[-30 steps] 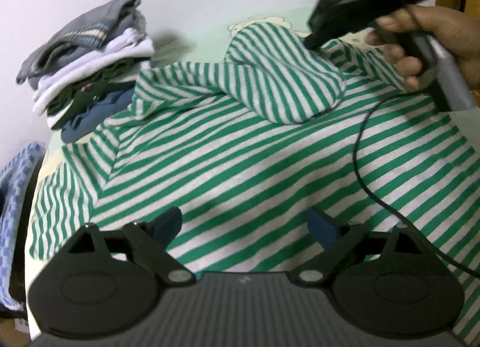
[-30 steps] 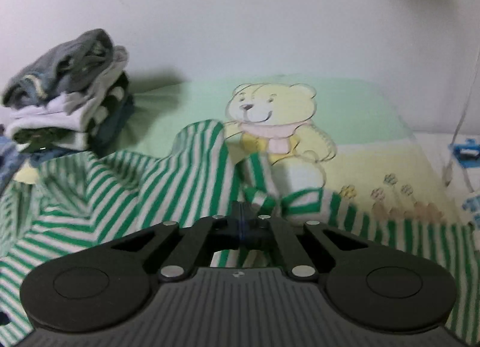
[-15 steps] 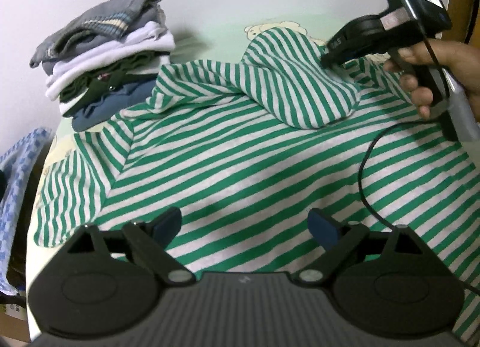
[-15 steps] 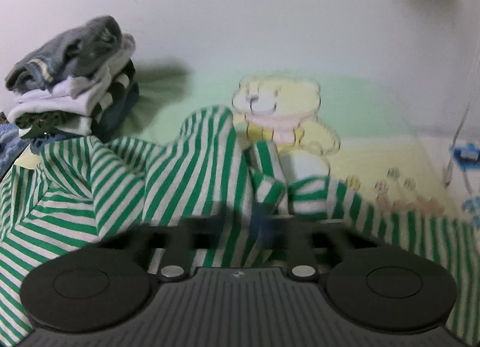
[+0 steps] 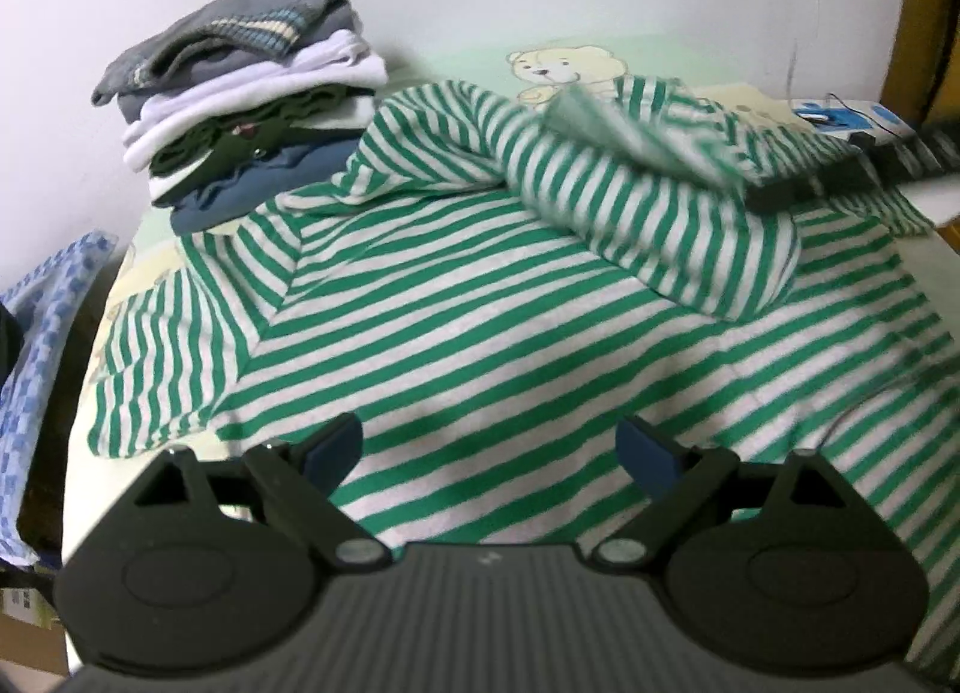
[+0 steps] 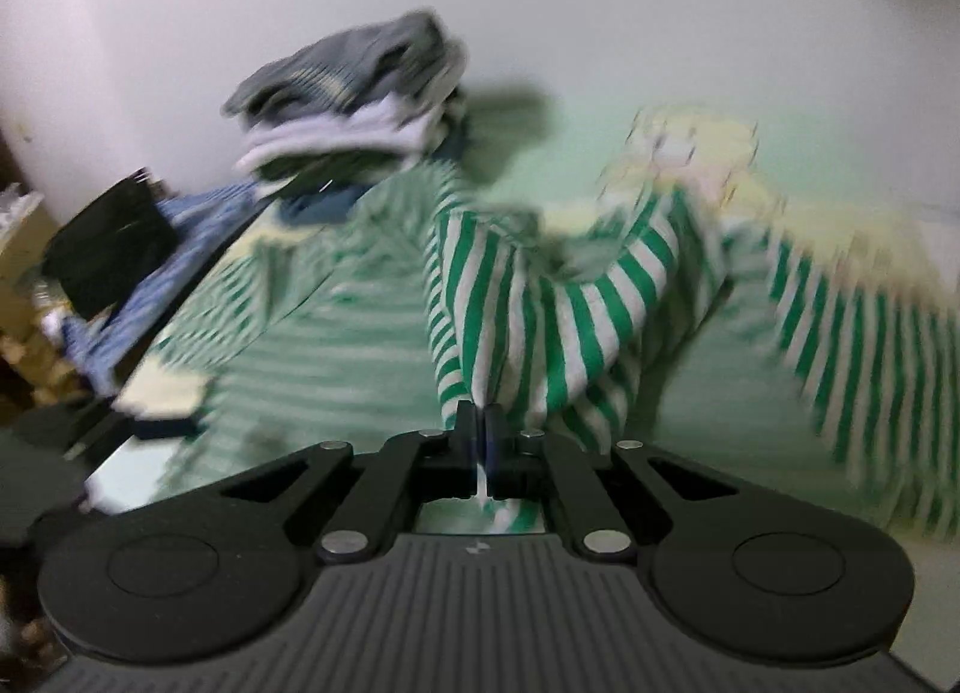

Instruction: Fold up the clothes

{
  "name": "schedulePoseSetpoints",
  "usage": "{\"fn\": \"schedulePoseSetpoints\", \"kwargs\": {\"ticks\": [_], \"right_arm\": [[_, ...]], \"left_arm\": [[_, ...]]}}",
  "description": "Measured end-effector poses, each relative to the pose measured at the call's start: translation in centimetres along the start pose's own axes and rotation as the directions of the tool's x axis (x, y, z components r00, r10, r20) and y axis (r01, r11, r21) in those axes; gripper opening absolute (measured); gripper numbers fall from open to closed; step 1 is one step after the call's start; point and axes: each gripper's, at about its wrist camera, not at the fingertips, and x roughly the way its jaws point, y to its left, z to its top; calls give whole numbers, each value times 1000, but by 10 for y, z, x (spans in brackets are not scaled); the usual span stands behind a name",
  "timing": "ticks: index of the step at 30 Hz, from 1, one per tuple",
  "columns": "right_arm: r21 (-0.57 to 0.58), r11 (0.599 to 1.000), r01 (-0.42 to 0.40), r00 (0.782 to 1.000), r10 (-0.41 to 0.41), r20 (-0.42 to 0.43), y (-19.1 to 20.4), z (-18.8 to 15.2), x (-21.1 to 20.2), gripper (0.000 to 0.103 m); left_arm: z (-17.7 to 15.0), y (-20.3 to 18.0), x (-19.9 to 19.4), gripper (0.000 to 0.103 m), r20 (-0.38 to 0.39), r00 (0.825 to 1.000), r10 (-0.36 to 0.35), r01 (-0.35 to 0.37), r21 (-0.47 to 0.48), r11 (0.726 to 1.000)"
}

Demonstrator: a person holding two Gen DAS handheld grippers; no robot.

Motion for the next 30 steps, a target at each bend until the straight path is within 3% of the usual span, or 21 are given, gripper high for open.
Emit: {"fn": "schedulePoseSetpoints", "kwargs": {"ticks": [8,11,13,16,20,21,22,26,30], "right_arm": [[22,1000,15,986,-11,-165,10,-58,4,3],[-46,998,51,995,-55,-87,19,-56,-9,15],[-106,990,97,995,-100,-27,26,-48,-9,40],[-201,968,148,989,-141,51,38,-38,3,49],[-218,949,226,973,-210,95,37,-35,30,43],[-192,952,238,971,-228,74,32,-34,36,33],[-156,960,232,973,-225,59,27,-33,38,7],[-87,979,186,979,-177,103,22,-29,15,7],[-125,984,128,981,-107,160,34,-23,-16,7]], "left_arm": [[-19,-8,-10,94,-24,999,-40,41,64,997],[-23,-9,-11,94,-29,998,-57,59,63,996],[-19,-9,-11,94,-28,996,-85,86,40,995],[-10,-11,-12,94,-7,994,-111,111,19,994],[-3,-17,-16,95,27,995,-92,91,33,995],[-3,-17,-17,96,29,996,-87,86,37,996],[-3,-17,-17,96,30,996,-81,80,40,996],[-10,-10,-15,97,10,998,-59,59,25,998],[-14,-4,-17,97,-1,998,-70,70,4,998]]}}
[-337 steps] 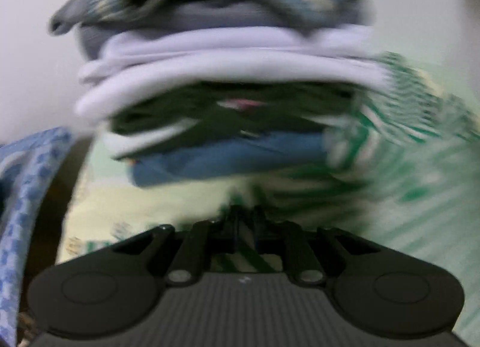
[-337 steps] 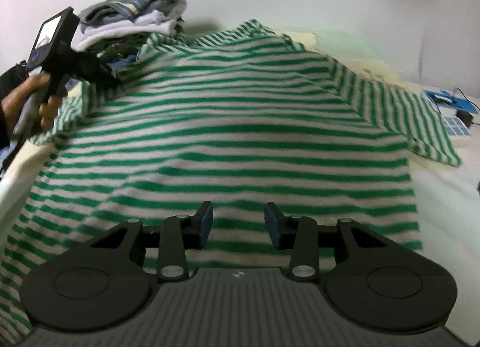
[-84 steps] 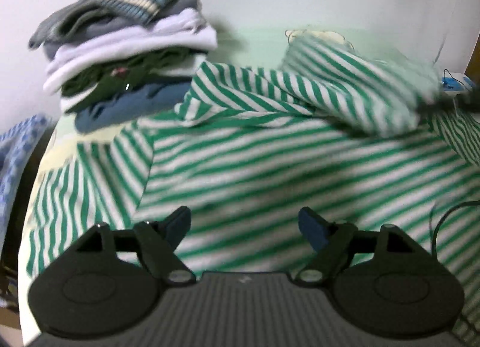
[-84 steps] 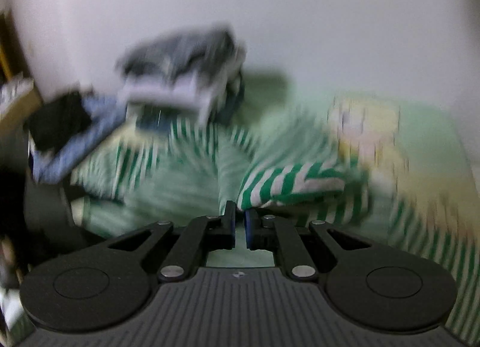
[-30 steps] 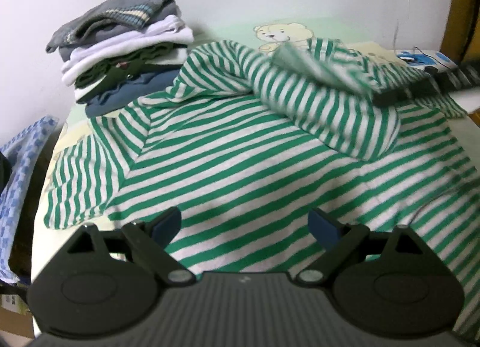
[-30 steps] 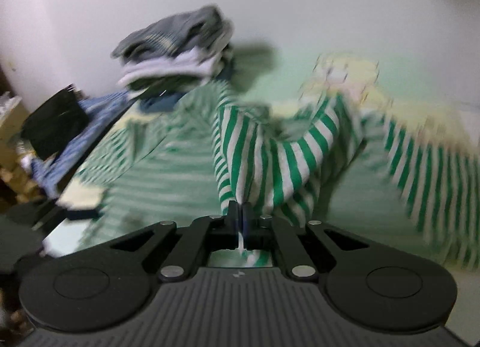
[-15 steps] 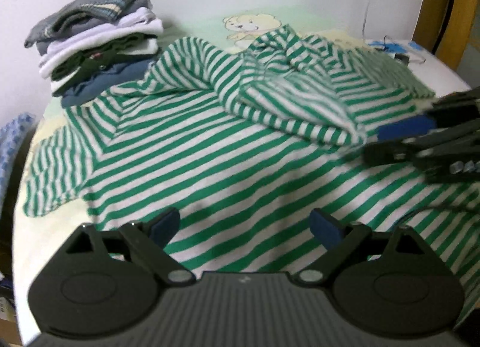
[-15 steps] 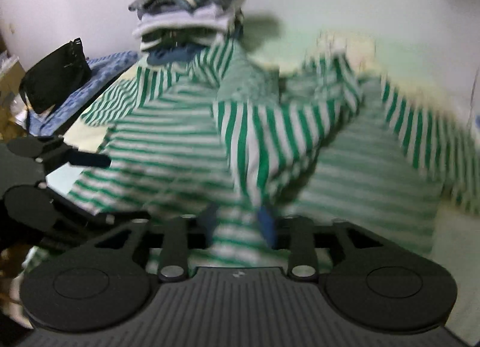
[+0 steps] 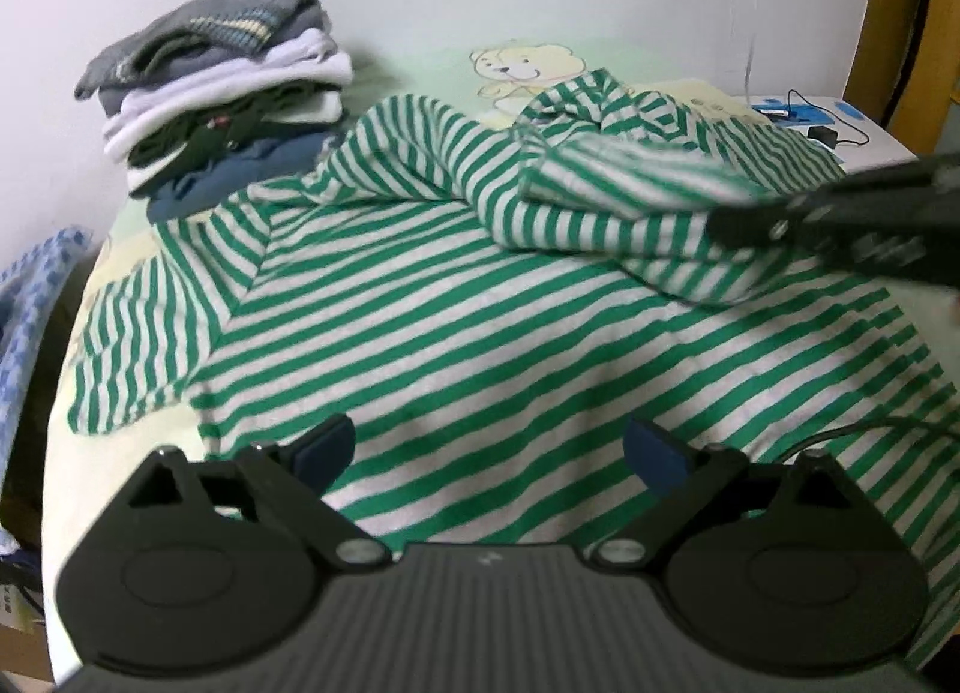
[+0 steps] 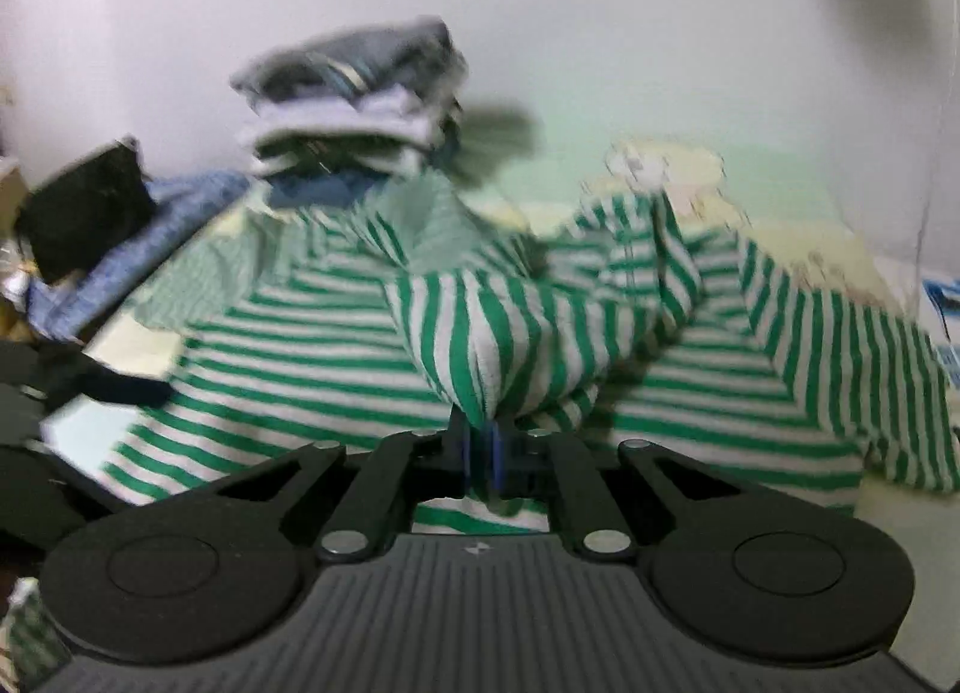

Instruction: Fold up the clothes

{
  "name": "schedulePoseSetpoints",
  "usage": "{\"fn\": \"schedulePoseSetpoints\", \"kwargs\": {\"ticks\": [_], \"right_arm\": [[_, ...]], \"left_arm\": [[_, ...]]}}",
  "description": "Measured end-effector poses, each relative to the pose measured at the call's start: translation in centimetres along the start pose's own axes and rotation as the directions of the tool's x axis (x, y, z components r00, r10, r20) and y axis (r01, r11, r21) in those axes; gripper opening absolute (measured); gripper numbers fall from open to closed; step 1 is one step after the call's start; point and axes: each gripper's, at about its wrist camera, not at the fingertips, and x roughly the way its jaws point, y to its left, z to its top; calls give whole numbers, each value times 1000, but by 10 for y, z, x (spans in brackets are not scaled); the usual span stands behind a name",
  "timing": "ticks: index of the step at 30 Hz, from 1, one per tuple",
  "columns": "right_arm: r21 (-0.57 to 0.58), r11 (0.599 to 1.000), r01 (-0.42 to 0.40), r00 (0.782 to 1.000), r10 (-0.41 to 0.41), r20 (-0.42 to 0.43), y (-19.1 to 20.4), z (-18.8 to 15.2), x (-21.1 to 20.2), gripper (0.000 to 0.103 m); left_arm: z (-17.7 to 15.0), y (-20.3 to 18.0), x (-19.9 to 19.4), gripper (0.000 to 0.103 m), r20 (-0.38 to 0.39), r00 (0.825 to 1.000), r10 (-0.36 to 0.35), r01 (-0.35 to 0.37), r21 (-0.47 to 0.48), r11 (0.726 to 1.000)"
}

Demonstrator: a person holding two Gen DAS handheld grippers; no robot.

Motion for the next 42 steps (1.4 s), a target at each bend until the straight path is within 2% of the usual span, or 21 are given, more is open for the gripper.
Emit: {"fn": "schedulePoseSetpoints", "kwargs": {"ticks": [3,5,8,10,12,13,16,18,21,24,26,28,30,31,32,33,36,37,39,40,42], "right_arm": [[-71,996,-45,999,45,-10,10,1,-19,7],[-123,990,-75,996,69,-53,16,-3,-27,7],[-155,985,-75,988,52,-148,22,-26,-25,7],[-143,987,-71,977,40,-209,26,-44,-21,7],[-162,985,-54,972,15,-236,32,-61,-17,9],[-180,983,-43,970,-2,-242,36,-68,-16,15],[-215,976,-39,961,-22,-275,44,-80,-18,26],[-192,978,-85,949,21,-314,45,-82,-28,27],[-161,985,-67,934,5,-357,41,-87,-42,26],[-166,986,-12,919,-54,-391,35,-98,-54,27],[-148,989,9,920,-66,-386,29,-101,-60,32],[-133,991,29,924,-77,-374,23,-104,-63,38],[-125,991,47,928,-90,-361,18,-105,-62,38],[-125,991,48,930,-90,-357,15,-105,-61,38],[-124,991,48,932,-89,-350,13,-105,-62,38],[-124,991,50,936,-90,-342,10,-104,-63,38],[-103,994,47,946,-78,-316,-2,-103,-69,38],[-90,995,46,947,-72,-312,-7,-103,-71,38],[-70,997,40,949,-60,-308,-15,-104,-71,39],[-62,998,34,951,-51,-306,-19,-104,-71,39],[-49,999,19,954,-33,-299,-26,-103,-71,39]], "left_arm": [[-2,2,-7,97,11,999,-35,36,-6,999],[-2,4,-15,97,17,997,-77,78,-13,997],[-3,5,-23,97,17,989,-150,151,-41,988],[-5,4,-28,97,11,977,-214,214,-69,974],[-7,0,-28,97,-4,958,-288,286,-100,953],[-8,-4,-27,97,-12,947,-320,317,-104,943],[-9,-22,-22,97,-36,942,-333,331,-51,942],[-7,-30,-15,97,-48,941,-335,334,-27,942],[-6,-39,0,97,-76,930,-359,356,-43,933],[-4,-43,15,97,-91,945,-315,312,-49,949],[-4,-45,21,96,-85,954,-286,281,-67,957],[-1,-45,25,96,-84,956,-280,273,-88,958],[1,-46,31,95,-92,956,-278,268,-110,957],[2,-47,34,93,-100,954,-282,269,-126,955],[3,-50,36,84,-108,953,-282,267,-136,954],[4,-53,37,69,-116,953,-281,264,-144,954],[4,-66,33,38,-118,963,-243,229,-118,966],[4,-69,29,33,-112,966,-232,220,-110,969],[4,-72,19,8,-90,976,-199,190,-105,976],[5,-73,14,4,-77,981,-179,171,-105,980],[8,-73,2,2,-53,987,-151,144,-119,982]]}}
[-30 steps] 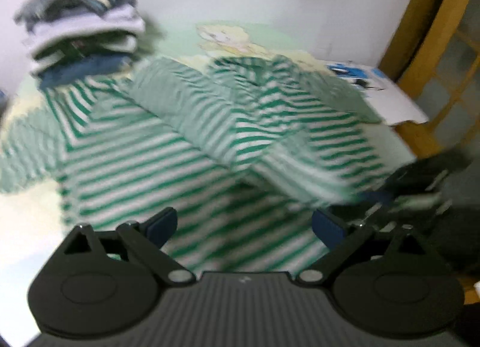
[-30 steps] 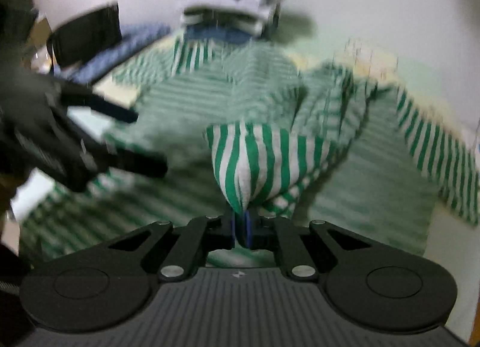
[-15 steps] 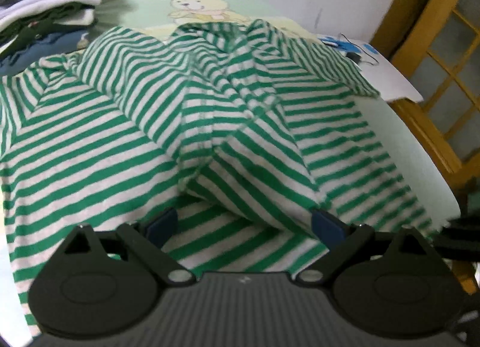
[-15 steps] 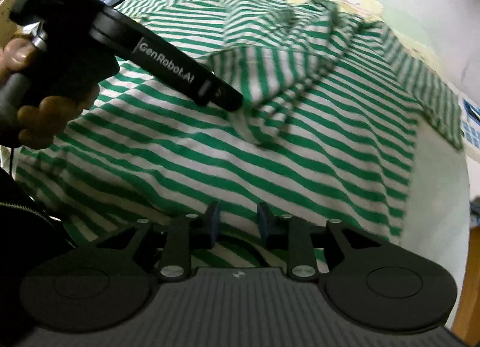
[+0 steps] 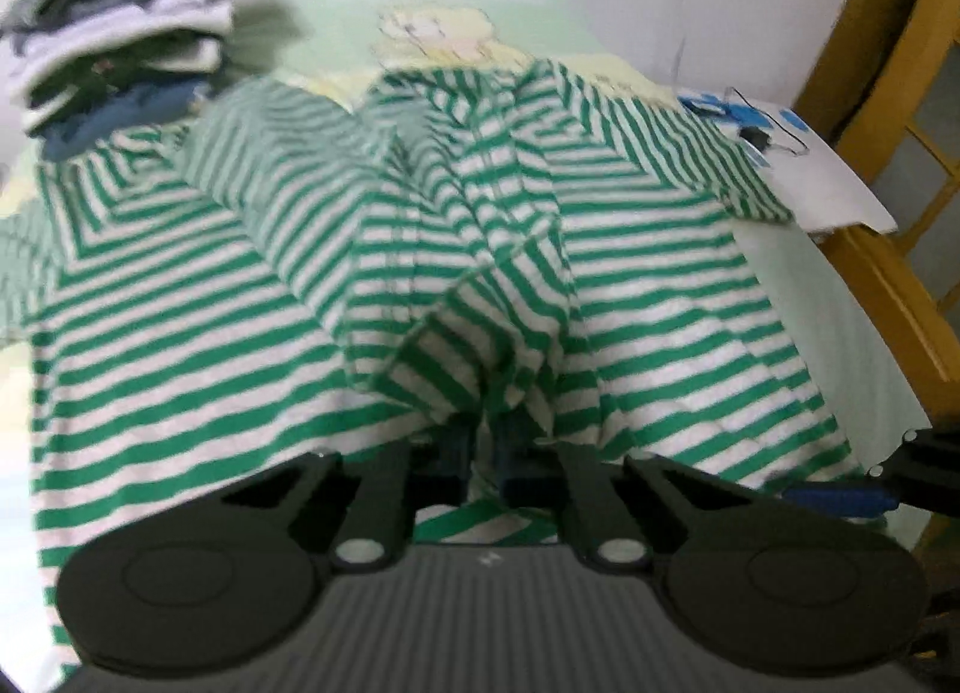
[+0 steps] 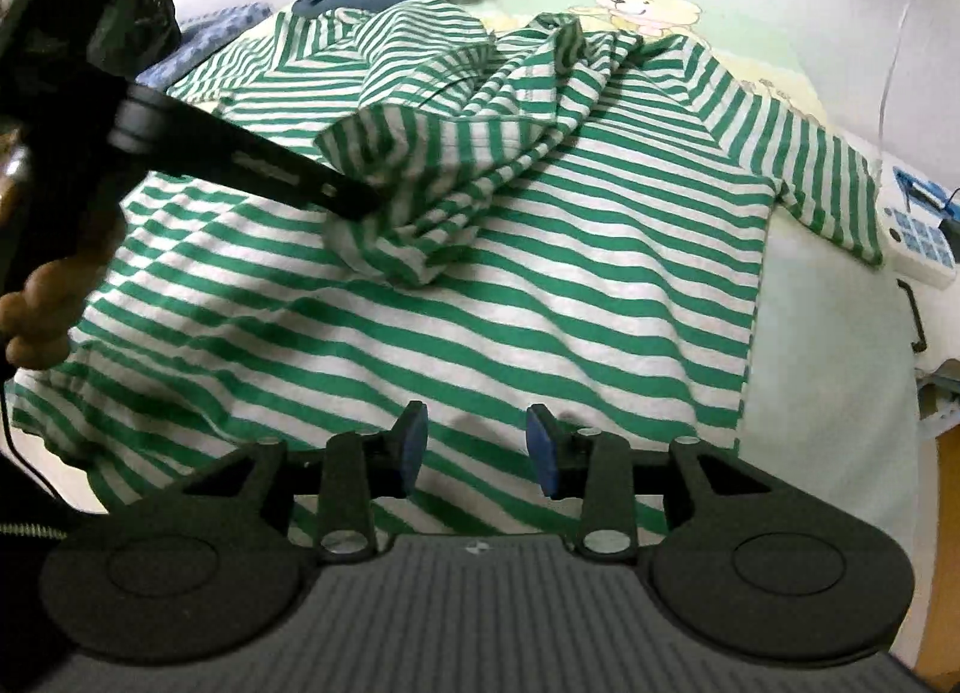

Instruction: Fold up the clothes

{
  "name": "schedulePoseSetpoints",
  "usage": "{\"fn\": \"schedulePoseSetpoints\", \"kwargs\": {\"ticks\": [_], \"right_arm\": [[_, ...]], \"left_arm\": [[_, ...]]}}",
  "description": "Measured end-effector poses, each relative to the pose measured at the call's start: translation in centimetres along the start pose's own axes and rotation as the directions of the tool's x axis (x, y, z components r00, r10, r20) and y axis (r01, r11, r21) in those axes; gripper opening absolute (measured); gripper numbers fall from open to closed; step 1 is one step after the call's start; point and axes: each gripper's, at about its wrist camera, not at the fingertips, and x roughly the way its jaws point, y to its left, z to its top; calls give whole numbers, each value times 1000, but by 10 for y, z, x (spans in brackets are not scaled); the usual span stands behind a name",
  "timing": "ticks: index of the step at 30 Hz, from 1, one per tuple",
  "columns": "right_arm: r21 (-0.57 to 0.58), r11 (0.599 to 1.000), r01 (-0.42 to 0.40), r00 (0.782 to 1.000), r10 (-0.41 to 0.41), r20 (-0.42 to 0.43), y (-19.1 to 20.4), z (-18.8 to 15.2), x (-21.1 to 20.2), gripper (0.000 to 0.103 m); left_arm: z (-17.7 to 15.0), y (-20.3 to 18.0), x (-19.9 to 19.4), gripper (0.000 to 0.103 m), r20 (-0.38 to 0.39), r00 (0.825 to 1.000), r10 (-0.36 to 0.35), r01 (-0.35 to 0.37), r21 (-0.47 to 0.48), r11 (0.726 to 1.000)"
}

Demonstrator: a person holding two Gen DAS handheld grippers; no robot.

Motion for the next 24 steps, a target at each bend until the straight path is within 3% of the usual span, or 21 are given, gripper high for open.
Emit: {"fn": "schedulePoseSetpoints", "kwargs": {"ticks": [5,12,20,24], "right_arm": [[-16,998,-67,997,68,49,-10,6,-5,39],[-75,990,-120,991,124,51,-11,5,-2,39],[-165,973,-163,984,173,48,4,1,-3,39],[-187,967,-175,981,186,47,4,-4,-4,39]], "left_arm": [[-5,-4,-42,2,68,997,26,-23,-42,999],[-36,-7,-101,2,122,989,78,-63,-118,991],[-72,-15,-85,2,6,993,114,-112,-115,987],[-73,-25,-106,2,79,989,124,-119,-66,991]]}}
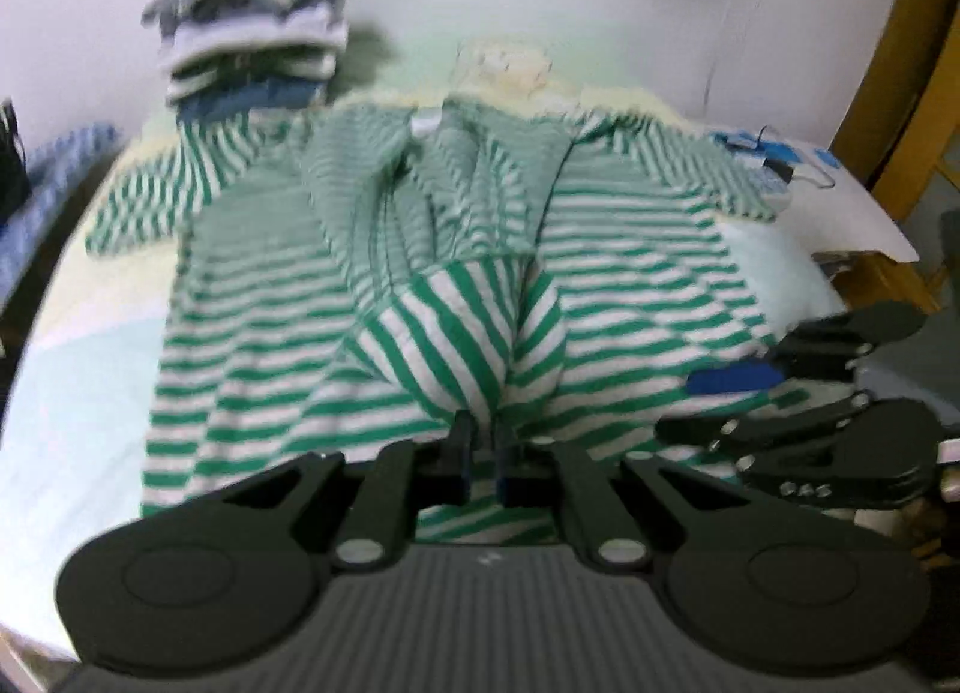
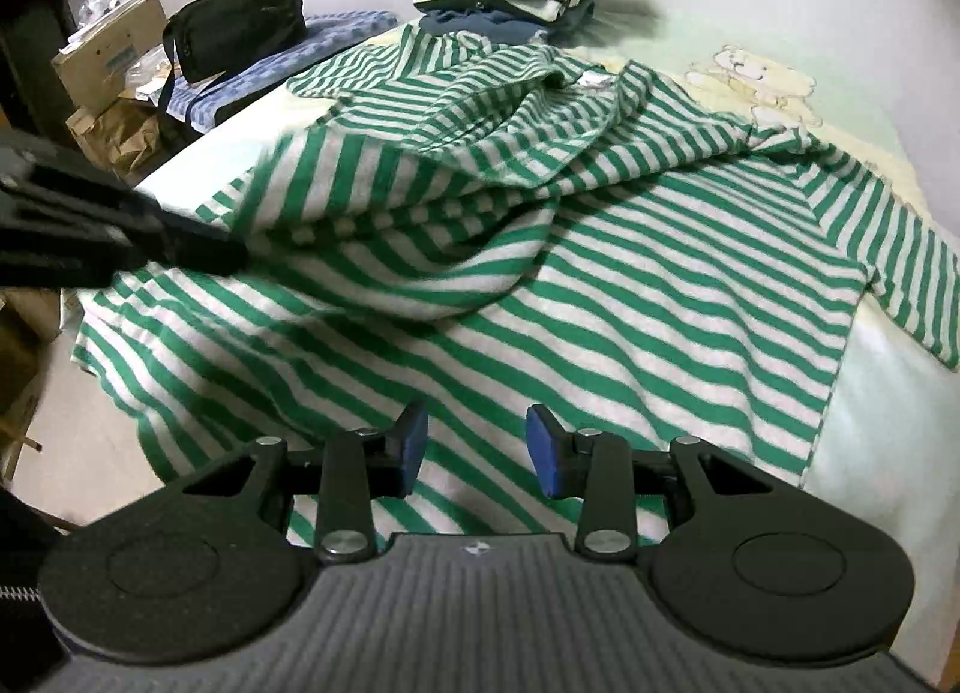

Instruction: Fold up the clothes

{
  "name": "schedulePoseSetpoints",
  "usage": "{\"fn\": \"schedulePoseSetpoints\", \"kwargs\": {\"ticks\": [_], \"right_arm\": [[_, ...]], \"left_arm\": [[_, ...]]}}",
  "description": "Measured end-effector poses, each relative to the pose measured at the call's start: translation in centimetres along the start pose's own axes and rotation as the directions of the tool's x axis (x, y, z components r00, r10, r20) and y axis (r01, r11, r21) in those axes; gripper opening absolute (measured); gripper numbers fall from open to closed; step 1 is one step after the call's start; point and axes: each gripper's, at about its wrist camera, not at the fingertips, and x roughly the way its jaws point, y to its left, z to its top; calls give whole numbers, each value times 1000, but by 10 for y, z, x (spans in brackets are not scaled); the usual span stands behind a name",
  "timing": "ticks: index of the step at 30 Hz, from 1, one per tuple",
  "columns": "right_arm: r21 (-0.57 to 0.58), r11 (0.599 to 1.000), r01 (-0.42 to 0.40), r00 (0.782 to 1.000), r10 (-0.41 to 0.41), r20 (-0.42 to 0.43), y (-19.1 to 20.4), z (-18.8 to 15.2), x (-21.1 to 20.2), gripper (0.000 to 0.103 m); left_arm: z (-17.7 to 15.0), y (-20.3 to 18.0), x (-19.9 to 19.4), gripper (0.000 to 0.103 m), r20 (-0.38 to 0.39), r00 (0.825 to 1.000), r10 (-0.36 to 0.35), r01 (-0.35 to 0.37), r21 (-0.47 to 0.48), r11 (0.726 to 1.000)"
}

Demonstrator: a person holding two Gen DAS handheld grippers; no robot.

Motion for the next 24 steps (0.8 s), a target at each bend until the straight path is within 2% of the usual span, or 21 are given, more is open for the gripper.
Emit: {"fn": "schedulePoseSetpoints", "kwargs": {"ticks": [3,7,9,10,12,14,16,18,19,21,24], "right_arm": [[8,1000,-8,1000,8,7,1,0,3,39],[-57,998,-2,999,4,38,14,4,2,40],[-63,998,-1,999,4,51,15,5,1,40],[-54,999,-2,999,4,49,14,5,2,41],[-31,999,-4,999,6,41,12,6,4,41],[-9,1000,-7,999,7,33,10,6,7,41],[-9,1000,-1,1000,2,29,10,7,8,41],[-10,1000,3,1000,-3,28,12,8,10,42],[-10,1000,6,1000,-6,27,12,8,11,42],[-12,1000,10,1000,-10,24,14,10,14,42],[-15,1000,14,1000,-14,20,14,12,18,42]], "left_arm": [[8,2,1,2,20,1000,19,-19,0,1000],[6,9,17,2,-37,998,55,-55,14,998],[-2,13,25,7,-66,996,64,-63,14,998],[-6,15,31,13,-78,995,63,-63,6,998],[-14,19,43,56,-101,993,55,-57,-15,998],[-20,21,54,66,-112,993,43,-49,-55,997],[-20,23,59,67,-105,994,-8,-4,-108,994],[-18,24,62,81,-86,994,-62,47,-161,986],[-15,24,63,82,-70,995,-66,53,-174,983],[-8,25,64,77,-44,996,-75,65,-193,979],[5,32,62,77,-5,995,-98,94,-217,972]]}}
